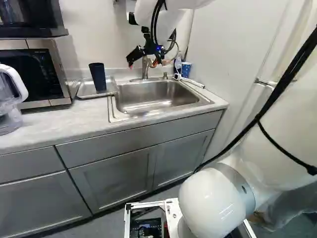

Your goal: Rinse the cup and place it in the tray

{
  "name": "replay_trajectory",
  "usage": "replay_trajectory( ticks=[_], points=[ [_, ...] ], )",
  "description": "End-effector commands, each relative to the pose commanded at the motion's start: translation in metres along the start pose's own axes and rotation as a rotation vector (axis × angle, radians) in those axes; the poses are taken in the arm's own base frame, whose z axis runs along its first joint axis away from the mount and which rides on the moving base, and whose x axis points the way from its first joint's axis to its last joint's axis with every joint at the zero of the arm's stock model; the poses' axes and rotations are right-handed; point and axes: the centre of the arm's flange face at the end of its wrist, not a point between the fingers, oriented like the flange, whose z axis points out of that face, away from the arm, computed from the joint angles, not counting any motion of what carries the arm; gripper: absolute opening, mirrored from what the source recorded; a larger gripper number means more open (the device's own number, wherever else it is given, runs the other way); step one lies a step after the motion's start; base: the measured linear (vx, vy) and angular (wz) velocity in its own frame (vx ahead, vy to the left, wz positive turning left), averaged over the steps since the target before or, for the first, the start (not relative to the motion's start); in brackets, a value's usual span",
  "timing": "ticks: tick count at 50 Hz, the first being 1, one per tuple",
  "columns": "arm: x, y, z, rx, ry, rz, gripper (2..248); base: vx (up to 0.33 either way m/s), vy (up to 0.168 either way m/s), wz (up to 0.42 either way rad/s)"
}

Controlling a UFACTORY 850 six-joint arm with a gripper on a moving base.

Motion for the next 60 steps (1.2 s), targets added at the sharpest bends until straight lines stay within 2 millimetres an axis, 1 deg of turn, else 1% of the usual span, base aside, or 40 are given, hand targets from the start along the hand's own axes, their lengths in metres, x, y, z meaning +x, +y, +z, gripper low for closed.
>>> replay_trajectory(
  ticks=[27,60],
  points=[
    [-0.023,0.034,-0.020,-0.062,0.006,0.060,247,0.000,0.000,0.000],
    [-0.023,0.034,-0.020,-0.062,0.006,0.060,247,0.000,0.000,0.000]
  ],
)
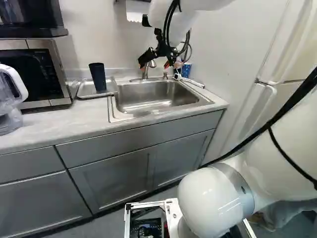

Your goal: Rinse the cup and place it in the tray

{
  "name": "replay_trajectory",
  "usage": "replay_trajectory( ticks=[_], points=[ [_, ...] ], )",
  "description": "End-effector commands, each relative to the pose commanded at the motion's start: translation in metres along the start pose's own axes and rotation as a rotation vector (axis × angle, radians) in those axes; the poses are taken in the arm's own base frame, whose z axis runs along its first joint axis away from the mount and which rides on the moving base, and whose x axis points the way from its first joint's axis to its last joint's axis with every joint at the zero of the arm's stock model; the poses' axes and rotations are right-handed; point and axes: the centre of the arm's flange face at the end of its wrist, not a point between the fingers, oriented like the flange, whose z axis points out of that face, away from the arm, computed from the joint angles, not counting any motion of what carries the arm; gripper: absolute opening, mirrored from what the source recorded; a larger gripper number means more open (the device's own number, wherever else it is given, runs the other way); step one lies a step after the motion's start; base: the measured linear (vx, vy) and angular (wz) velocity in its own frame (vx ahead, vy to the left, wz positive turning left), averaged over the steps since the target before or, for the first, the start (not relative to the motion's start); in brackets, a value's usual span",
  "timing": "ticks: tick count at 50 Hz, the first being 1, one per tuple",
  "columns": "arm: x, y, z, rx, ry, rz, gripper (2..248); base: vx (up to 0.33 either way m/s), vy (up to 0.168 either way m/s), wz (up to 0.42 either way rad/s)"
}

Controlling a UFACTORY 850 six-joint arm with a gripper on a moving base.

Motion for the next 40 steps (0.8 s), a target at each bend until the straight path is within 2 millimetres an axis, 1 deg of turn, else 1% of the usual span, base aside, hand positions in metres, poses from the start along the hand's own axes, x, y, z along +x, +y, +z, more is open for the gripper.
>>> replay_trajectory(
  ticks=[20,40],
  points=[
    [0.0000,0.0000,0.0000,0.000,0.000,0.000,247,-0.003,0.000,0.000],
    [0.0000,0.0000,0.0000,0.000,0.000,0.000,247,-0.073,-0.001,0.004]
  ],
)
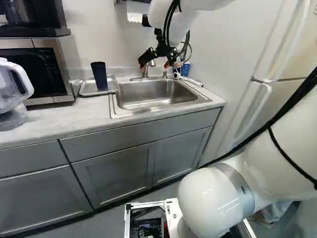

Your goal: Rinse the cup and place it in the tray

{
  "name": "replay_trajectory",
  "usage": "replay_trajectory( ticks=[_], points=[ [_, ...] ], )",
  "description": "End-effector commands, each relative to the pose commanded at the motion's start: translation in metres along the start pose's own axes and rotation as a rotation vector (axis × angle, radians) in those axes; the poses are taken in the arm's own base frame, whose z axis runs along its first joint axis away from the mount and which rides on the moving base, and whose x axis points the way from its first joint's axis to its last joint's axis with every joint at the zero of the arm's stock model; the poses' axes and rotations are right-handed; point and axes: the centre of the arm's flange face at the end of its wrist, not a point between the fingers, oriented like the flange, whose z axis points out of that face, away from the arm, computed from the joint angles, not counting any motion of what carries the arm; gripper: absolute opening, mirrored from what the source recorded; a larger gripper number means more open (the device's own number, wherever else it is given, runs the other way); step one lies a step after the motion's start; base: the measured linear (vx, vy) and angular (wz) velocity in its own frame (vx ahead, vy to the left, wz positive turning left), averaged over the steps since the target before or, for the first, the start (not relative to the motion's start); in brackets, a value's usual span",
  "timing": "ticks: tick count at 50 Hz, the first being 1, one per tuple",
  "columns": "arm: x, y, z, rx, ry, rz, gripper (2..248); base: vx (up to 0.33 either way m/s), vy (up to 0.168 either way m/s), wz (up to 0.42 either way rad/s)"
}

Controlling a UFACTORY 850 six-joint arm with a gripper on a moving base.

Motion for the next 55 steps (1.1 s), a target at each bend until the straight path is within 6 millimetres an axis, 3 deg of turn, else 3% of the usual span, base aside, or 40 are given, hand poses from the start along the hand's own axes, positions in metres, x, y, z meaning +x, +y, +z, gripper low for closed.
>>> replay_trajectory(
  ticks=[35,55],
  points=[
    [0.0000,0.0000,0.0000,0.000,0.000,0.000,247,-0.102,-0.002,0.009],
    [0.0000,0.0000,0.0000,0.000,0.000,0.000,247,-0.119,0.035,0.188]
  ],
)
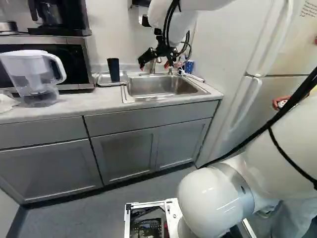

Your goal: Rinse the cup and place it in the tray

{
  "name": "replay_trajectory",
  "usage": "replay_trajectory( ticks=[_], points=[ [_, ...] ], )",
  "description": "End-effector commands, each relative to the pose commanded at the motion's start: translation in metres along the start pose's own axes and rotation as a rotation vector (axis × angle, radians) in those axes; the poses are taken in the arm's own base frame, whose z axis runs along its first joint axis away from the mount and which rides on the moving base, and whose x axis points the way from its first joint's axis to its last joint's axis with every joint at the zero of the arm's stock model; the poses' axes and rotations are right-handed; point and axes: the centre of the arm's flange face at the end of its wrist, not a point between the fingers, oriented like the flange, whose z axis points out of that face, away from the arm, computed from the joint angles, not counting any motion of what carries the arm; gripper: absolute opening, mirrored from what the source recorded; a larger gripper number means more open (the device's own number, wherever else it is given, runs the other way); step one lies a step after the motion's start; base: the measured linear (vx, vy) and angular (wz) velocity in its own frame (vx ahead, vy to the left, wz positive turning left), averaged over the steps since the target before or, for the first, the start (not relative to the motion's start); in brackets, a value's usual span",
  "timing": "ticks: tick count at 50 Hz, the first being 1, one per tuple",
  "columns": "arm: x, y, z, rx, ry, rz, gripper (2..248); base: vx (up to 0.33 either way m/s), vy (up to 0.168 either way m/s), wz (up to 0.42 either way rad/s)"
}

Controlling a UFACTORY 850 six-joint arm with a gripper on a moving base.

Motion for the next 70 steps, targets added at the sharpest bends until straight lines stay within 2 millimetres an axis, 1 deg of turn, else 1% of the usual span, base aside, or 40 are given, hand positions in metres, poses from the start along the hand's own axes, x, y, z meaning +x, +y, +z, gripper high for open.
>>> replay_trajectory(
  ticks=[31,70],
  points=[
    [0.0000,0.0000,0.0000,0.000,0.000,0.000,247,-0.122,0.021,0.190],
    [0.0000,0.0000,0.0000,0.000,0.000,0.000,247,-0.138,-0.028,0.020]
  ],
)
